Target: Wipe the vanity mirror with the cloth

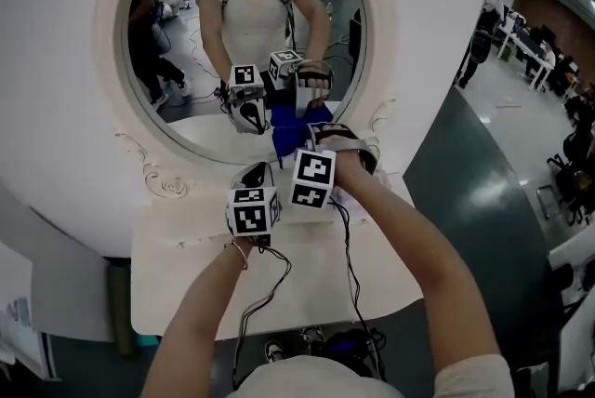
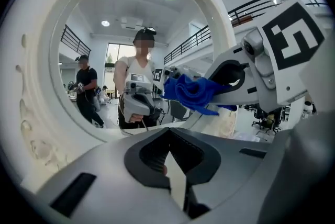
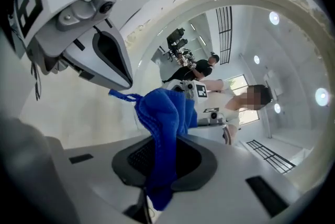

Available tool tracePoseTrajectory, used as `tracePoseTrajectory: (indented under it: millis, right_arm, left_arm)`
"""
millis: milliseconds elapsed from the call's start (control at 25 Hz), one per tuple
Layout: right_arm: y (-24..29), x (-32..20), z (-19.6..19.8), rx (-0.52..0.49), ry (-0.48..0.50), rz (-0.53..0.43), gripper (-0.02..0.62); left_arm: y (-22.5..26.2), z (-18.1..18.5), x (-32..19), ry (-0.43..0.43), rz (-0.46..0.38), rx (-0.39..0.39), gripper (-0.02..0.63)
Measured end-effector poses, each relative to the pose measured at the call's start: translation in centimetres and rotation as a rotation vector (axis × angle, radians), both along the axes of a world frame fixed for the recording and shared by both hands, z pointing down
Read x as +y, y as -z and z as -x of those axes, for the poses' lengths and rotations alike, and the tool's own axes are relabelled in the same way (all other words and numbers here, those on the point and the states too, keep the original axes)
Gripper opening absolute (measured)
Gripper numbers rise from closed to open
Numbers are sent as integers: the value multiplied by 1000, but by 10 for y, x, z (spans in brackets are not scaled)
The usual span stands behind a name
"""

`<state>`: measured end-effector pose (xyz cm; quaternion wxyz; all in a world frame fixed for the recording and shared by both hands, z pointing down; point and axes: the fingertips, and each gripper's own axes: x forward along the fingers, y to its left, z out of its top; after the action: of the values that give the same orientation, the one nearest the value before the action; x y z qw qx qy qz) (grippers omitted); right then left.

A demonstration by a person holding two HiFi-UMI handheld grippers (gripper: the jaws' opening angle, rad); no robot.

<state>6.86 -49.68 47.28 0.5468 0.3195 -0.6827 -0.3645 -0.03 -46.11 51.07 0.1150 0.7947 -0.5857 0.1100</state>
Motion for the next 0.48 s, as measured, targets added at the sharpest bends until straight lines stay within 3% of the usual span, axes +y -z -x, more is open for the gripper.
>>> tracePoseTrajectory:
  millis: [240,480]
  right_arm:
    - [-69,7,26,1,19,131,63]
    - [-62,4,27,-8,29,180,63]
  left_arm:
    - [-41,14,5,43,67,28,6]
    - [-33,22,-1,73,70,51,5]
